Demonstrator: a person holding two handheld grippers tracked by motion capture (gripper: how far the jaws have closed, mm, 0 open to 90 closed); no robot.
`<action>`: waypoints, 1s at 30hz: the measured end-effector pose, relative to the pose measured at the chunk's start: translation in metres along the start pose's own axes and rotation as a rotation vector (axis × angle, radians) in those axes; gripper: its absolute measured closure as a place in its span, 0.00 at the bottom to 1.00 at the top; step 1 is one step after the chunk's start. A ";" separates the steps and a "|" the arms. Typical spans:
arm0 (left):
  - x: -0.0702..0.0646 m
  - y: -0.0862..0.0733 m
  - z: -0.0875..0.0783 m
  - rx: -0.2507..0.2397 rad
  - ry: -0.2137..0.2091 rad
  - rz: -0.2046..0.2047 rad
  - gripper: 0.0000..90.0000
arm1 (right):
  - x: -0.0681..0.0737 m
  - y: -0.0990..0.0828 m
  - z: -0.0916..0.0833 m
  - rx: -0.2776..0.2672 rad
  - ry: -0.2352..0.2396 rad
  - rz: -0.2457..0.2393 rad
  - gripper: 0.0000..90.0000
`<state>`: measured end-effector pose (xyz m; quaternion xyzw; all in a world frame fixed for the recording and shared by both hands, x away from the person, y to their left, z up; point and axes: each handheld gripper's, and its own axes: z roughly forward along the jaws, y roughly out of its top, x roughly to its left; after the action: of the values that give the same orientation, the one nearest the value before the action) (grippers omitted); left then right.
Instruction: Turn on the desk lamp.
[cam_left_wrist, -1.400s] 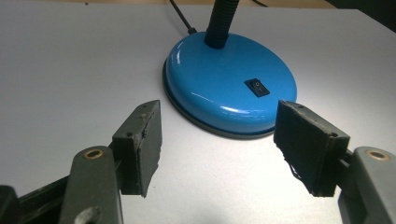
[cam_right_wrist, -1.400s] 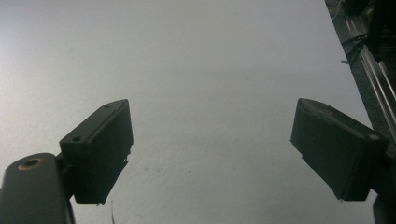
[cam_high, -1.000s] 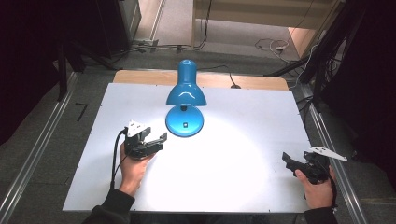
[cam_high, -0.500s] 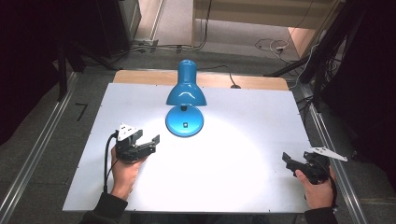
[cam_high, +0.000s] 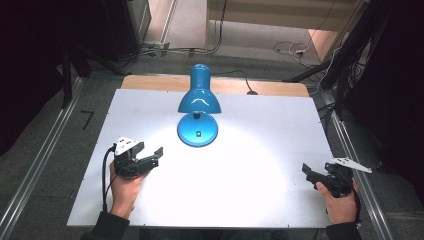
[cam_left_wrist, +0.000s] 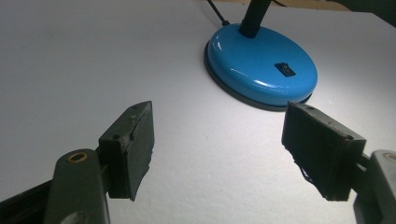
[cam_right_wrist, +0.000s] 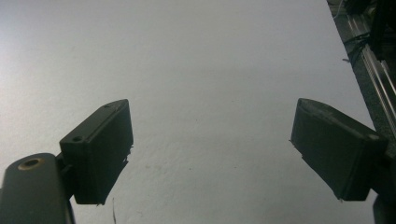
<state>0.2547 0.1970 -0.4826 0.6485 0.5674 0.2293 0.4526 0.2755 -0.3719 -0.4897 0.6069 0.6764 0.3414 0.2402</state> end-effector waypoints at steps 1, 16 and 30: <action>0.001 -0.001 -0.001 0.003 0.001 0.002 0.29 | 0.000 0.000 0.000 0.000 0.000 0.000 0.13; 0.014 -0.010 -0.016 0.015 0.039 0.001 0.28 | 0.001 -0.001 0.000 0.004 -0.003 -0.004 0.13; 0.036 -0.024 -0.044 0.012 0.088 -0.029 0.27 | 0.001 -0.001 -0.001 -0.002 -0.009 0.001 0.13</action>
<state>0.2157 0.2444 -0.4897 0.6325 0.5973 0.2474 0.4265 0.2744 -0.3715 -0.4899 0.6087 0.6745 0.3394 0.2438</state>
